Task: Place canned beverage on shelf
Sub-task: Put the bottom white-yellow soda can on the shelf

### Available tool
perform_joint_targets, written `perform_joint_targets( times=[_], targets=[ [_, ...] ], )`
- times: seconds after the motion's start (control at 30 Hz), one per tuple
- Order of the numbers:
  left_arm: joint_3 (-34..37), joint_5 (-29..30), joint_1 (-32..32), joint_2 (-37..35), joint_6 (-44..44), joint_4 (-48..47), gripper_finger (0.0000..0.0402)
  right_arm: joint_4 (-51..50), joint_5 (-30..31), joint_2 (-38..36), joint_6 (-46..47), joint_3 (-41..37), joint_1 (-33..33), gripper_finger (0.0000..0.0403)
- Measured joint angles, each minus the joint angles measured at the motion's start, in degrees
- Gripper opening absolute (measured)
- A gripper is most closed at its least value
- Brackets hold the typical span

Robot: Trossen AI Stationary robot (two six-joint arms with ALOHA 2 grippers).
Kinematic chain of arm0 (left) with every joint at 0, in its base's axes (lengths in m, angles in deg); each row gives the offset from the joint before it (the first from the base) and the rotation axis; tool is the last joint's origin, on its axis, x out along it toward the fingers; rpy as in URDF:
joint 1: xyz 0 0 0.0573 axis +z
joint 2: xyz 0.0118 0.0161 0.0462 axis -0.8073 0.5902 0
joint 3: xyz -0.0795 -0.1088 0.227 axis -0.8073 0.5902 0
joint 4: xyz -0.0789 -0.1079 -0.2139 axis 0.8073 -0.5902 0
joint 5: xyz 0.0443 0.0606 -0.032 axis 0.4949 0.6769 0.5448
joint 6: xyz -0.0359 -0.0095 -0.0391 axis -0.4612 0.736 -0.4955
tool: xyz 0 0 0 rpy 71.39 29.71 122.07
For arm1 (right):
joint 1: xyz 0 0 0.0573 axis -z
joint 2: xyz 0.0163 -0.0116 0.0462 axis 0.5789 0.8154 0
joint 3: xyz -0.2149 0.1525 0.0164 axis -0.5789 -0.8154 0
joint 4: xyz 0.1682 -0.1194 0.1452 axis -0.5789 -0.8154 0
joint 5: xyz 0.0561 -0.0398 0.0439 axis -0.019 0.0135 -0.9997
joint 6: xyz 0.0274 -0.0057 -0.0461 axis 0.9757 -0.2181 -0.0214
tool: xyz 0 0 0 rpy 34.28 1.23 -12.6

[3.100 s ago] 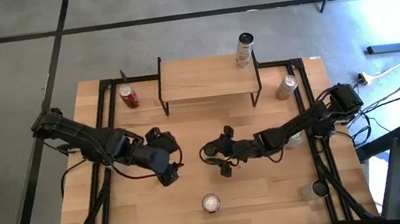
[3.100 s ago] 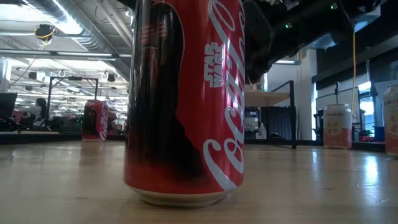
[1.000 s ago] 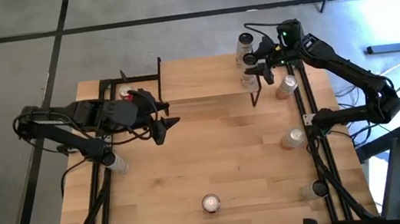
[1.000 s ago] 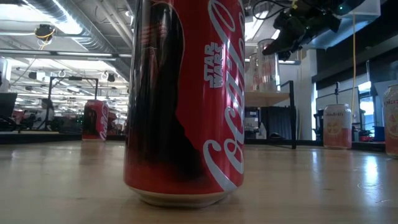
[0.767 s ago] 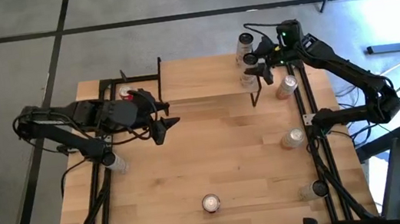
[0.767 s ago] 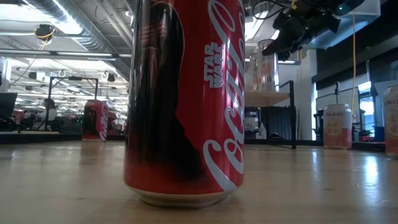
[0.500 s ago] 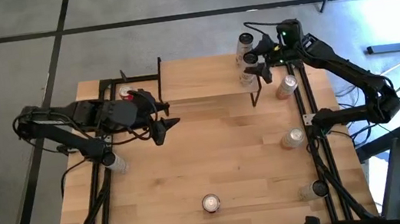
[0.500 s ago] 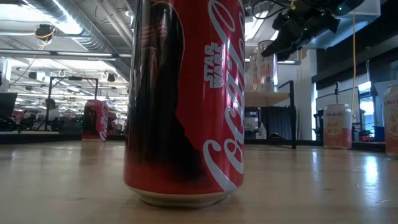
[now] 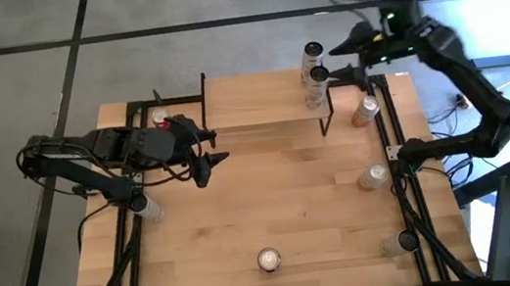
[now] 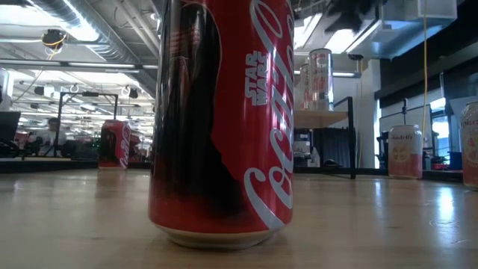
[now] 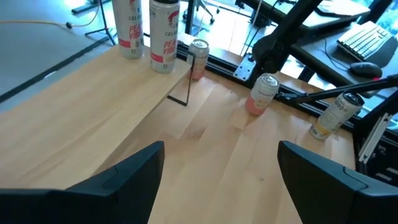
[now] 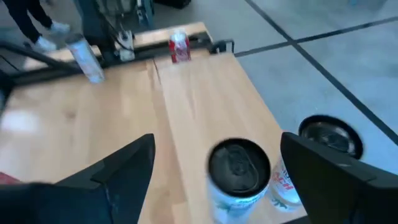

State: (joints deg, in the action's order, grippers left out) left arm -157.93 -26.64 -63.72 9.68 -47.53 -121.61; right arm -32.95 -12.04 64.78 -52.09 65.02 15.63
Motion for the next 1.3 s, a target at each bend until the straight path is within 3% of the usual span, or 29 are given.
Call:
perform_joint_targets(
  times=[0.17,0.4,0.63,0.8,0.97,1.3],
  targets=[
    [-0.02,-0.05,0.0,0.13,2.92,0.26,0.0302,-2.89,1.45,-0.13,9.63,8.39,-10.07,0.0335],
    [-0.02,-1.51,0.52,1.63,14.05,-0.04,0.0302,-4.05,14.73,0.87,28.41,8.85,-31.12,0.0335],
    [-0.02,-8.91,2.03,3.4,18.58,0.09,0.0302,-8.32,23.09,2.08,45.0,8.84,-50.36,0.0335],
    [-0.02,-12.42,-0.19,5.03,12.46,0.02,0.0302,-13.79,32.63,2.76,51.29,8.78,-62.0,0.0335],
    [-0.02,-8.41,-5.38,7.24,4.97,0.04,0.0302,-19.7,38.07,2.99,57.54,8.37,-72.94,0.0335],
    [-0.02,-5.57,-14.11,13.65,-13.41,0.07,0.0302,-25.77,39.87,3.04,78.37,2.42,-94.9,0.0335]
  ],
)
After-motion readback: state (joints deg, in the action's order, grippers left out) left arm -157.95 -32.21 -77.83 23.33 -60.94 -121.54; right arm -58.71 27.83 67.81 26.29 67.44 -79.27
